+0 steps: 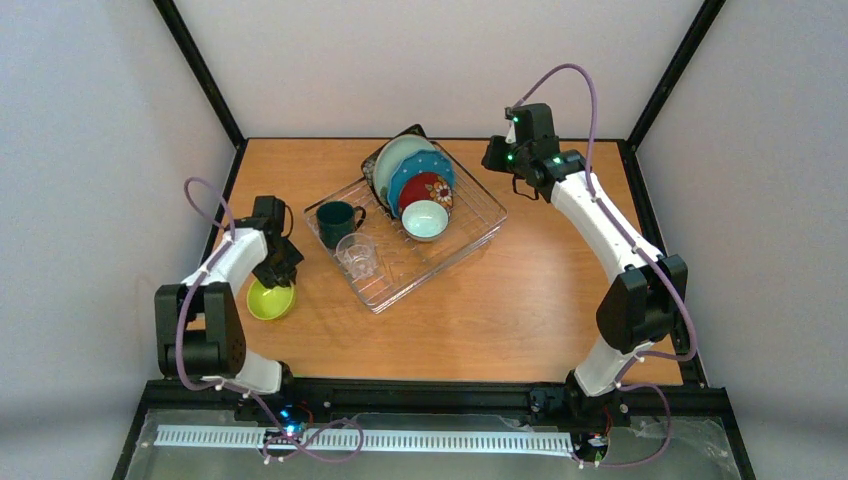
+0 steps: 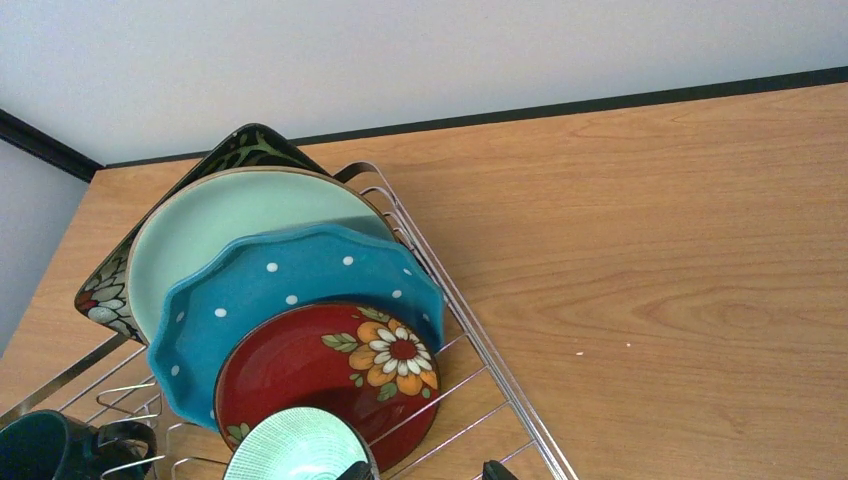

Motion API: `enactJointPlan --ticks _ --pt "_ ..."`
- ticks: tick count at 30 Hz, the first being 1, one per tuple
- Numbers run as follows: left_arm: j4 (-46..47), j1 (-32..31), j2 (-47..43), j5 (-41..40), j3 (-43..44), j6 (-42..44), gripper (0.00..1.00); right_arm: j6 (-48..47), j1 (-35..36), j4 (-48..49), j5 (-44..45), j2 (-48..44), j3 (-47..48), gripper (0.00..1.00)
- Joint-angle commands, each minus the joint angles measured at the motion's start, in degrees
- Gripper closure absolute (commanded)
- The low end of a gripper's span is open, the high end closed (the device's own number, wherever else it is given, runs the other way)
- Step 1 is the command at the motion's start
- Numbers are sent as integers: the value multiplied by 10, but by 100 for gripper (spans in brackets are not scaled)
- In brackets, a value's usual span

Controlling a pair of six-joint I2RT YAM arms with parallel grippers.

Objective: Load the mixed dishes into the dish rack
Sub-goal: Grab the bowl from the corner of the board.

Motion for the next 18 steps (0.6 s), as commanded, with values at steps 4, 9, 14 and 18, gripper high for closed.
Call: enactJointPlan --ticks 4,9,14,18 --pt "-32 3 -59 -7 20 40 100 6 -4 -8 -8 -12 -1 36" --pt "-72 -17 -97 -47 56 74 100 3 -4 -28 -5 -7 22 36" --pt "-104 -69 -123 -85 96 99 100 5 -4 -45 -1 -4 39 36" --pt "-120 -116 -130 -111 138 121 100 7 -4 -58 9 -4 46 36"
